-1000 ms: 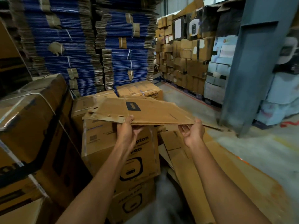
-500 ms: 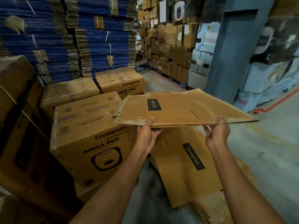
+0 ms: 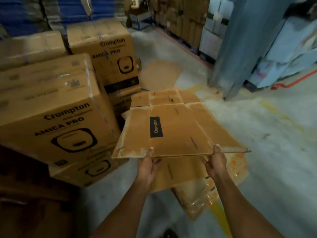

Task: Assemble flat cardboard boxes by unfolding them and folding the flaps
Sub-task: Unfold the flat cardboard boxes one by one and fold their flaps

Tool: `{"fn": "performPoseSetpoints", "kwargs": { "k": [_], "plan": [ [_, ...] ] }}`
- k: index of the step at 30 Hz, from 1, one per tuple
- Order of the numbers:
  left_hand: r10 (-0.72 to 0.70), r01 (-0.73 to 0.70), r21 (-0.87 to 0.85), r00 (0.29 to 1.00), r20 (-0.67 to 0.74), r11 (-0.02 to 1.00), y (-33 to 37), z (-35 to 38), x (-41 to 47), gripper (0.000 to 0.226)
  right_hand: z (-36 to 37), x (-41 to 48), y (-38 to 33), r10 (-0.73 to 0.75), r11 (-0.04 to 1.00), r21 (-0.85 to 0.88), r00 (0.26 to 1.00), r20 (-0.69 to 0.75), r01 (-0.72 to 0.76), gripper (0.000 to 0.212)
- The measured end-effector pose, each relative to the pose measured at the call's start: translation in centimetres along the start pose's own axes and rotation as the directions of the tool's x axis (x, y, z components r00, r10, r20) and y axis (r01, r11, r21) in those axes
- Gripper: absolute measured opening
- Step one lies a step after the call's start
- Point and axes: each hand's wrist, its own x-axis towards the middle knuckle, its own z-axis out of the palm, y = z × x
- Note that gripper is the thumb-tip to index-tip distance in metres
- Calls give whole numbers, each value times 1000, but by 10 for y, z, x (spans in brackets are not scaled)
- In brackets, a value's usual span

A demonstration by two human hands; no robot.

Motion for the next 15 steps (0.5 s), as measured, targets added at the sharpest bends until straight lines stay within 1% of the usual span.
{"fn": "performPoseSetpoints", "kwargs": {
  "k": [2, 4, 6, 8, 11, 15],
  "plan": [
    [-50, 53, 36, 997, -55, 998, -23, -9, 14, 44, -17, 23, 18, 41, 997, -61, 999, -20, -42, 30],
    [-107, 113, 56, 989, -104, 992, -45, -18, 24, 41, -32, 40, 32, 92, 989, -111, 993, -70, -100, 27],
    [-164, 179, 70, 969, -185, 981, -65, -26, 36, 34, -45, 57, 43, 141, 974, -160, 981, -137, -162, 23],
    [-221, 239, 39, 942, -254, 970, -83, -35, 49, 32, -55, 71, 53, 219, 950, -188, 960, -172, -250, 20],
    [-278, 295, 19, 918, -282, 955, -106, -49, 64, 36, -69, 89, 73, 296, 915, -225, 936, -190, -335, 16],
    [-316, 332, 7, 903, -291, 943, -125, -65, 81, 38, -78, 109, 98, 298, 906, -234, 925, -236, -352, 19]
  ]
}}
